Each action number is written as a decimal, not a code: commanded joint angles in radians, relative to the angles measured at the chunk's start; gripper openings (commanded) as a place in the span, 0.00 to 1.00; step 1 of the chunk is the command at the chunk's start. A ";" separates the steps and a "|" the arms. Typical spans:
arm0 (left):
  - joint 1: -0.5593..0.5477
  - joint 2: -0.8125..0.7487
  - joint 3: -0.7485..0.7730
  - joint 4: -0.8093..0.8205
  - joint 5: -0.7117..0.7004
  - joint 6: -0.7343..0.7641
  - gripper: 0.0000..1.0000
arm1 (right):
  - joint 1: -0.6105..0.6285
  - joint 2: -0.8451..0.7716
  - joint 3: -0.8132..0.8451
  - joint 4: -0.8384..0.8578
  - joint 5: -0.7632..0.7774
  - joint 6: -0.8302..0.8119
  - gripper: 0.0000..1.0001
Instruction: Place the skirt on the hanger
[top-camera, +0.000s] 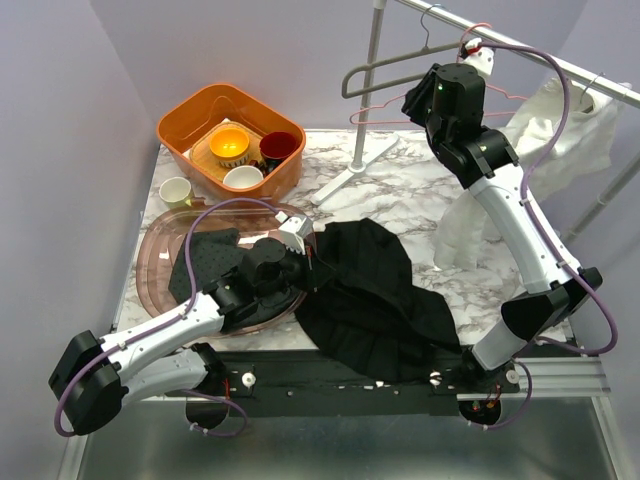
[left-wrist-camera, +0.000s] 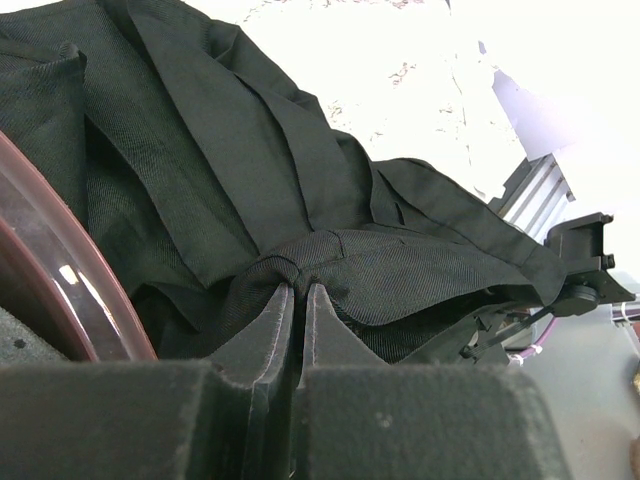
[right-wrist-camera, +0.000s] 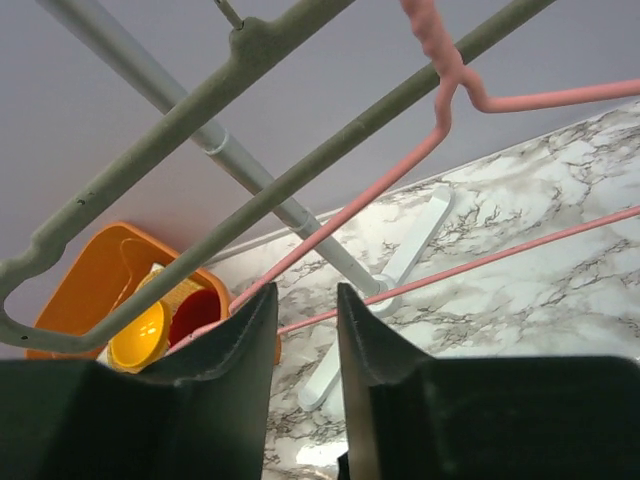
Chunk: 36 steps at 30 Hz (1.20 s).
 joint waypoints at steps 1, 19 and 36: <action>0.007 -0.018 -0.010 0.029 0.013 -0.001 0.08 | 0.004 -0.004 0.023 -0.023 0.067 0.068 0.31; 0.007 -0.045 0.033 -0.017 0.000 -0.008 0.09 | 0.004 -0.014 0.015 -0.064 -0.003 0.171 0.67; 0.007 -0.047 0.040 -0.043 -0.010 -0.017 0.09 | -0.016 0.103 0.104 -0.103 -0.008 0.240 0.44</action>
